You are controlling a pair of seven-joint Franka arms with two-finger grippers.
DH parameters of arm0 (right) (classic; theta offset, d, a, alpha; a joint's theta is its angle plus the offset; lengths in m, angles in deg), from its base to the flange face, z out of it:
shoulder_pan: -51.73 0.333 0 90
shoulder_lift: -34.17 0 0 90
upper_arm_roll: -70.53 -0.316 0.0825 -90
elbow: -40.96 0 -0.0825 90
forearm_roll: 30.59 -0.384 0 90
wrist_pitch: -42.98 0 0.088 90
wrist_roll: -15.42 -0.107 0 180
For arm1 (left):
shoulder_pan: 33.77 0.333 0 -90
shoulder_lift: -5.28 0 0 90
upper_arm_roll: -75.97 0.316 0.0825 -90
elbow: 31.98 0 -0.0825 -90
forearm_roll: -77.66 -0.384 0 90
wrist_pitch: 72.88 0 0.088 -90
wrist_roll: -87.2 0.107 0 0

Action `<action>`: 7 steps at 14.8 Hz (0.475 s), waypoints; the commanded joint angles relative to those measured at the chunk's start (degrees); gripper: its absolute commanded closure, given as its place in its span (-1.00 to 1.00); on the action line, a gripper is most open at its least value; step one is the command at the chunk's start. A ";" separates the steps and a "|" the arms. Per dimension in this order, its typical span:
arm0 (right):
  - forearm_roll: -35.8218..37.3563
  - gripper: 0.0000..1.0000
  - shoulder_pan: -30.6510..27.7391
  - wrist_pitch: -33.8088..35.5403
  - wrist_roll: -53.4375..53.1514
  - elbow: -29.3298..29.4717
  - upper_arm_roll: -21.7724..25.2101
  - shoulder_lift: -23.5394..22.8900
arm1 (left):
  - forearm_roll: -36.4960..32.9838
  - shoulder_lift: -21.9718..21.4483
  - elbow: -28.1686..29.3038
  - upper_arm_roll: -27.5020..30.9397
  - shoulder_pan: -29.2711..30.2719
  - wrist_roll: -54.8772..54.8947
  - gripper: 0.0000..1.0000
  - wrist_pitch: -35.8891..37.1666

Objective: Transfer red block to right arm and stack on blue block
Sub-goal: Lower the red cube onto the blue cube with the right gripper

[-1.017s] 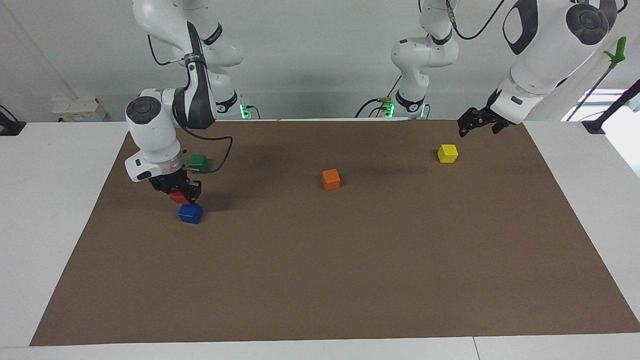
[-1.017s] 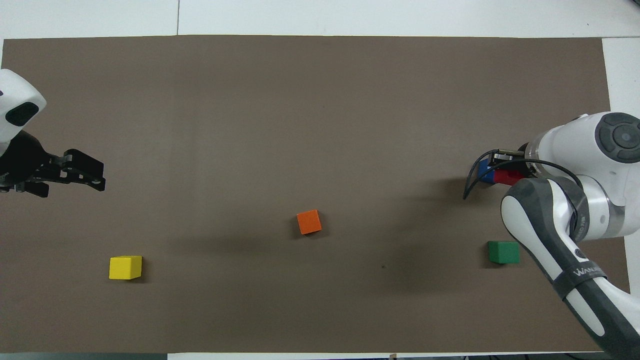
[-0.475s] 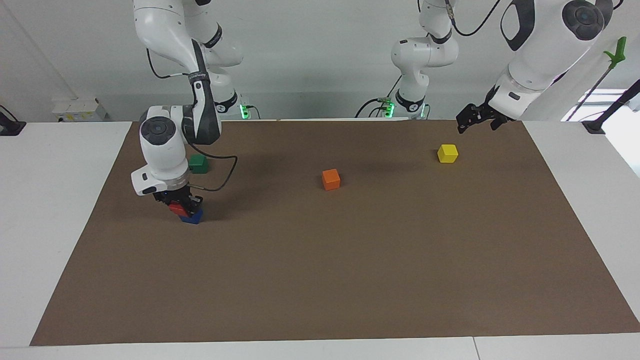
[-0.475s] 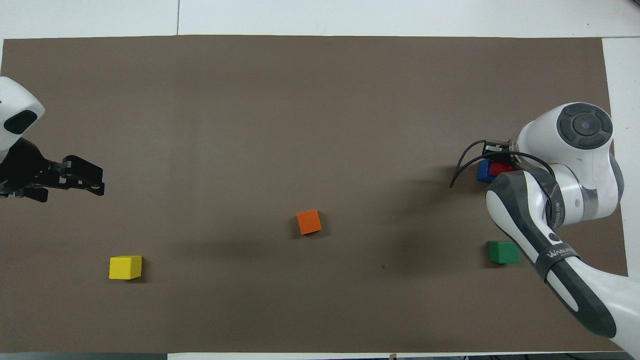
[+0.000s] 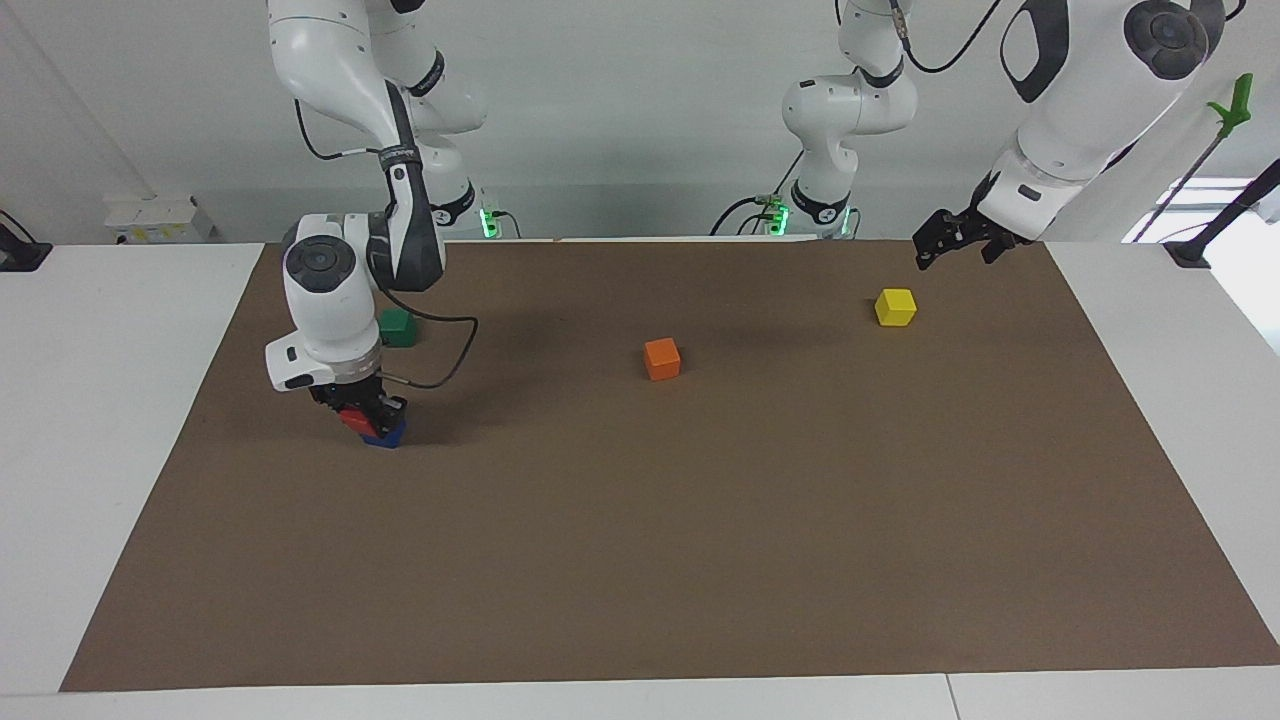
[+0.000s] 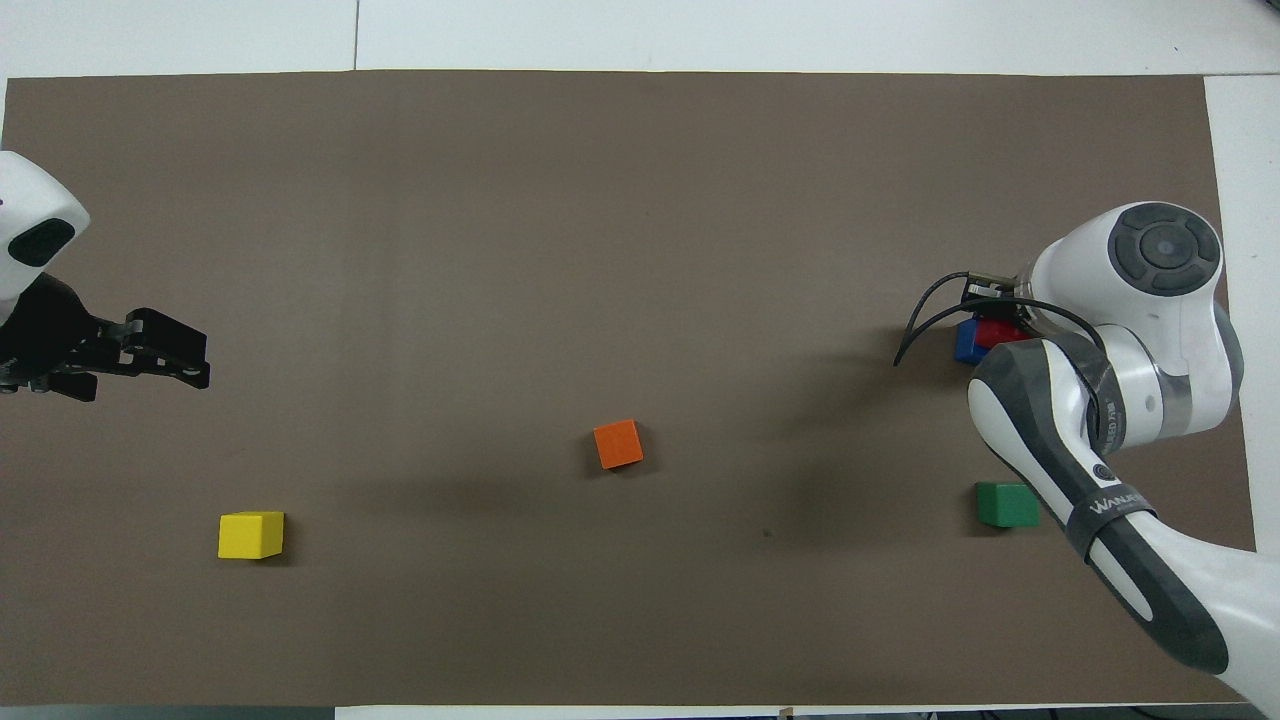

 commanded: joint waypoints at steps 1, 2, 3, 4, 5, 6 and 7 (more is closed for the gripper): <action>0.64 1.00 -0.52 -0.57 -2.50 0.53 -0.39 -0.69 | -0.47 -1.42 1.88 -0.63 0.86 0.30 -1.00 -1.69; 0.64 1.00 -0.52 -0.65 -2.95 0.53 -0.39 -0.69 | -0.47 -1.42 1.88 -0.63 0.86 0.30 -1.00 -1.69; 0.55 1.00 -0.69 -0.65 -2.95 0.53 -0.39 -0.69 | -0.30 -1.42 1.88 -0.63 0.86 0.30 -1.00 -1.69; 0.55 1.00 -0.96 -0.65 -2.95 0.44 -0.39 -0.69 | 0.23 -1.42 1.88 -0.63 0.86 0.30 -1.00 -1.87; 0.55 0.64 -0.96 -0.65 -2.95 0.44 -0.39 -0.69 | 0.41 -1.42 1.88 -0.63 0.86 0.30 -1.00 -2.13; 0.55 -0.01 -0.96 -0.65 -3.04 0.44 -0.39 -0.69 | 0.41 -1.33 1.88 -0.55 0.86 0.39 -1.00 -2.92; 0.55 -0.48 -1.05 -0.65 -2.95 0.44 -0.39 -0.69 | 0.41 -1.33 1.88 -0.55 0.86 0.31 -1.00 -3.62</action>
